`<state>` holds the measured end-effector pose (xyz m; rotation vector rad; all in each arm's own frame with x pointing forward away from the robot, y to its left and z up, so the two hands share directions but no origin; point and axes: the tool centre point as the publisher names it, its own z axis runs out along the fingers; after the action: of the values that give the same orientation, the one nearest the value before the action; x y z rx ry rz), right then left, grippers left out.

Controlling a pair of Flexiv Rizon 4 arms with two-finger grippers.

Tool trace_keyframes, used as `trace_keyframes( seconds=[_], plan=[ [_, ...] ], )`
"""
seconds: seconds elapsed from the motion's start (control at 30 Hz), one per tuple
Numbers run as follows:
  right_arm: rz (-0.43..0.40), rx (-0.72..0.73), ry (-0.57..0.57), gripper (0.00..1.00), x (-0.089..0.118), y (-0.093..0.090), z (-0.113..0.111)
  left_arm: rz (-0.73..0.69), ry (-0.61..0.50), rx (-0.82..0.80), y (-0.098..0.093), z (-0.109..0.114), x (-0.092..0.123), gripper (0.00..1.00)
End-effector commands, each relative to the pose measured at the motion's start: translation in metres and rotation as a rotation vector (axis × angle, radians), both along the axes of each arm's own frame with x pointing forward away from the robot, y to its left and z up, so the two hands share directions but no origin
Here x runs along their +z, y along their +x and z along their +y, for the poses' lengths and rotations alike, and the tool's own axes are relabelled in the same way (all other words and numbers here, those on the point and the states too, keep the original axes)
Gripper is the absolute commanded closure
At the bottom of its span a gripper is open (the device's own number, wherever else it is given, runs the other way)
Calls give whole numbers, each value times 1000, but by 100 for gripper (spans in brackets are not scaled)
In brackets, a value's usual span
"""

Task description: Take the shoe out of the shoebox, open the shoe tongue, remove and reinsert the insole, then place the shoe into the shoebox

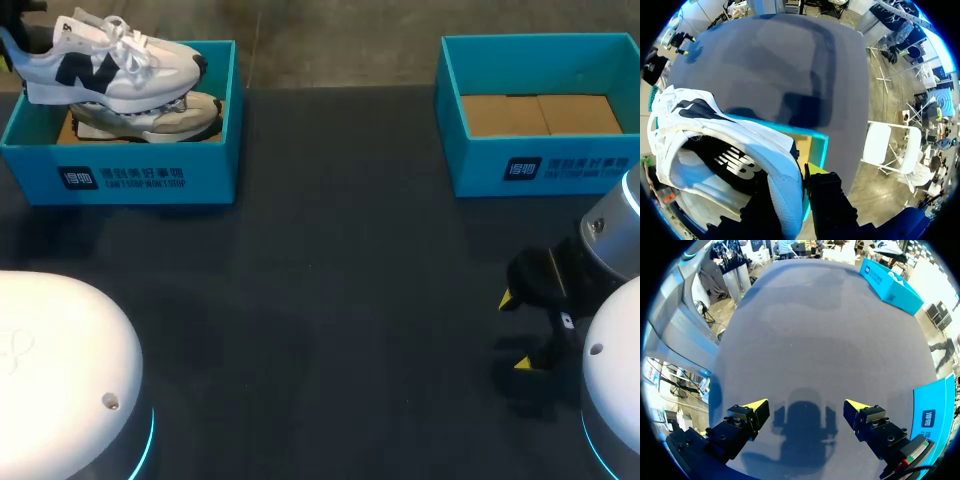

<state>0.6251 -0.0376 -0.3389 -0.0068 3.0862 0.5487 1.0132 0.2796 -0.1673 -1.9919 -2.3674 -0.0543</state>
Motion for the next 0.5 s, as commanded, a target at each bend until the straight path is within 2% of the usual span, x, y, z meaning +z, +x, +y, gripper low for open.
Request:
trace_keyframes(
  seconds=[0.03,0.3,0.5],
  plan=[
    [-3,-2,-5,0,0,-2,1,-82,15,-16,-46,-14,9,100],
    [-3,-2,-5,0,0,-2,1,-63,11,-25,-108,-46,3,100],
    [-3,-2,-5,0,0,-2,1,-69,16,-35,-146,-70,-5,100]
  ],
)
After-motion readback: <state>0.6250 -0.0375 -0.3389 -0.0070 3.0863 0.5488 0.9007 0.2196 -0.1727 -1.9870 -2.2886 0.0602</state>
